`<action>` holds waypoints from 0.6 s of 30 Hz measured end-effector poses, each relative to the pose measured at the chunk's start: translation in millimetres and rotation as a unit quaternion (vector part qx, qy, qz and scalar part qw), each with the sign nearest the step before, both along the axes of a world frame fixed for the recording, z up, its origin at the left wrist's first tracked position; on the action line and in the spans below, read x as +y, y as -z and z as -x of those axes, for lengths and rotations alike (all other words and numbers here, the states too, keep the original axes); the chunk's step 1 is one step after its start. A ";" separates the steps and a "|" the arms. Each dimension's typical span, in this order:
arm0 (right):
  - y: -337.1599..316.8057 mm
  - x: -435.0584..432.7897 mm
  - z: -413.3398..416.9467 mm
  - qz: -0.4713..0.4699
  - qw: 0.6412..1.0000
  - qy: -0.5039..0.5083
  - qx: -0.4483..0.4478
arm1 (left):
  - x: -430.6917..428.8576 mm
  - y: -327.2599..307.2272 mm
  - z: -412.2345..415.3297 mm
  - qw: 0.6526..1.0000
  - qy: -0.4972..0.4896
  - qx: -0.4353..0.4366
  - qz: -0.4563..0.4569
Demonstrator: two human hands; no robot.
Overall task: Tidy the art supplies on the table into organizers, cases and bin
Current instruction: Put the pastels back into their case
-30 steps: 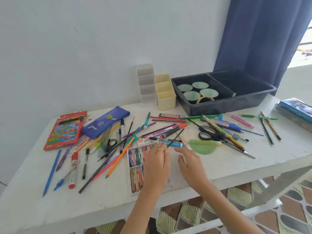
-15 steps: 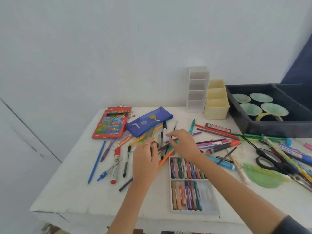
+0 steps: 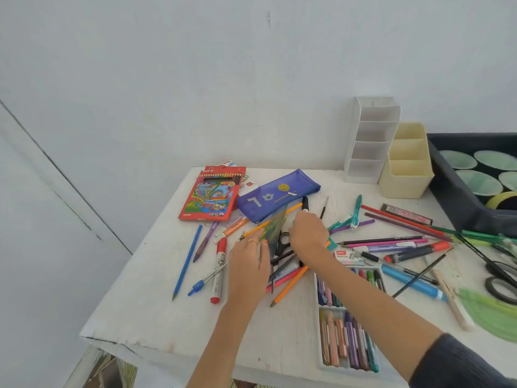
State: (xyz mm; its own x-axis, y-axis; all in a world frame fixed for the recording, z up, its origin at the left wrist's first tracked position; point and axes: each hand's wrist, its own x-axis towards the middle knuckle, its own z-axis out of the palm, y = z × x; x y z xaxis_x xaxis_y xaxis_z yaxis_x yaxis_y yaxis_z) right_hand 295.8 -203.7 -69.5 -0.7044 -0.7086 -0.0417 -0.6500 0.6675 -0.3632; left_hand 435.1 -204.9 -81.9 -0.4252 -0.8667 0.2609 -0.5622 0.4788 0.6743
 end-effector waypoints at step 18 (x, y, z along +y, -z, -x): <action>-7.7 0.6 8.5 0.266 0.921 0.131 -0.254 | -12.4 -0.3 21.3 0.999 0.003 -0.002 0.049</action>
State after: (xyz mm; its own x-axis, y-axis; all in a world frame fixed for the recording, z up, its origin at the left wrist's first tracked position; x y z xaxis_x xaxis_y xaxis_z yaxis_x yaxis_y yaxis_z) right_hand 287.3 -203.1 -61.8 -0.8390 -0.5331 -0.1094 -0.1484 0.4175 -0.8965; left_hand 413.9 -217.3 -81.6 -0.4309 -0.8345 0.3434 -0.5613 0.5458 0.6221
